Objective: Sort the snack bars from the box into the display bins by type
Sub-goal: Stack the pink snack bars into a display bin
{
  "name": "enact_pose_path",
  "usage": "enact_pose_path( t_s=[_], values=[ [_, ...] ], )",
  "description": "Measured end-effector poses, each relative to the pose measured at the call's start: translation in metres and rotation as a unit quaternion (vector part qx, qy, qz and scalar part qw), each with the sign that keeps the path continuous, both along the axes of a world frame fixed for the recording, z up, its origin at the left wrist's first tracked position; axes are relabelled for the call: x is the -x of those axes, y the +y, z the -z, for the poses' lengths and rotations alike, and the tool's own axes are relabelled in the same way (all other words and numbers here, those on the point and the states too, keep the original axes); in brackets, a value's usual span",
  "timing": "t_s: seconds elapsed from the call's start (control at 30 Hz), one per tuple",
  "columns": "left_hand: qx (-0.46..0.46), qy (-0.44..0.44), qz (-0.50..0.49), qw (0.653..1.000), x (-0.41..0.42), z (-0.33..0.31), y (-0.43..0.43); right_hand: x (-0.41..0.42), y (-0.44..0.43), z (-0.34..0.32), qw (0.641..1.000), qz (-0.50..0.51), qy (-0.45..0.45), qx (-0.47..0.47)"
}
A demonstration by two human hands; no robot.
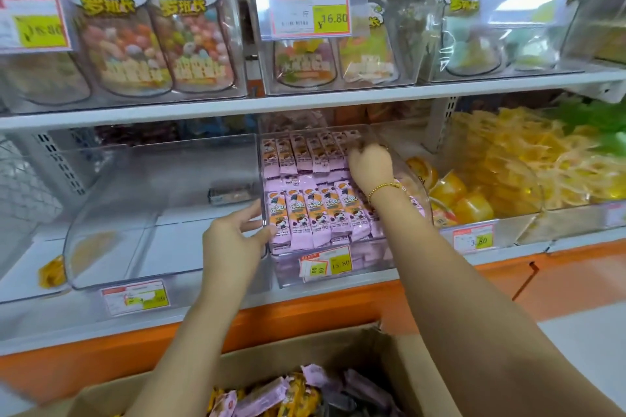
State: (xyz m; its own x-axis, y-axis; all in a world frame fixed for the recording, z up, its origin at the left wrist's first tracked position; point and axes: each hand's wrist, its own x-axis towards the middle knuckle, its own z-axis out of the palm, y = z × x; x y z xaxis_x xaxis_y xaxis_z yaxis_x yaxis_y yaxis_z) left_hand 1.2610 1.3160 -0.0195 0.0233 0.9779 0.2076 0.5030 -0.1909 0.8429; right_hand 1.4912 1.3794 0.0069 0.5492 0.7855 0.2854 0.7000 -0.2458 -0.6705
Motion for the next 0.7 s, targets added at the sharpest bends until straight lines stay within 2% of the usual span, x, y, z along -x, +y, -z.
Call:
enact_pose_path(
  t_s=[0.1, 0.17, 0.23, 0.33, 0.43, 0.5, 0.6, 0.7],
  values=[
    [-0.001, 0.018, 0.004, 1.0, -0.003, -0.007, -0.006, 0.012, -0.035, 0.001, 0.997, 0.012, -0.009, -0.075],
    [0.001, 0.064, 0.035, 0.997, -0.005, -0.012, -0.02, 0.023, -0.064, 0.001, 0.994, -0.042, -0.045, -0.095],
    [-0.011, 0.1, 0.051, 0.994, -0.005, -0.017, -0.043, 0.034, -0.094, -0.002, 0.984, -0.135, -0.095, -0.069],
    [-0.039, 0.068, 0.053, 0.996, 0.009, -0.012, -0.092, 0.047, -0.138, 0.007, 0.942, -0.307, -0.128, 0.034],
    [-0.043, 0.068, 0.033, 0.996, 0.032, 0.027, -0.131, 0.06, -0.169, 0.038, 0.884, -0.406, -0.133, 0.188],
    [-0.003, 0.092, 0.017, 0.996, 0.047, 0.067, -0.151, 0.067, -0.18, 0.075, 0.859, -0.414, -0.134, 0.271],
    [0.111, 0.122, 0.012, 0.986, 0.059, 0.133, -0.187, 0.067, -0.202, 0.142, 0.83, -0.381, -0.14, 0.382],
    [0.236, 0.14, 0.033, 0.961, 0.068, 0.188, -0.227, 0.067, -0.239, 0.201, 0.762, -0.403, -0.123, 0.492]
  ],
)
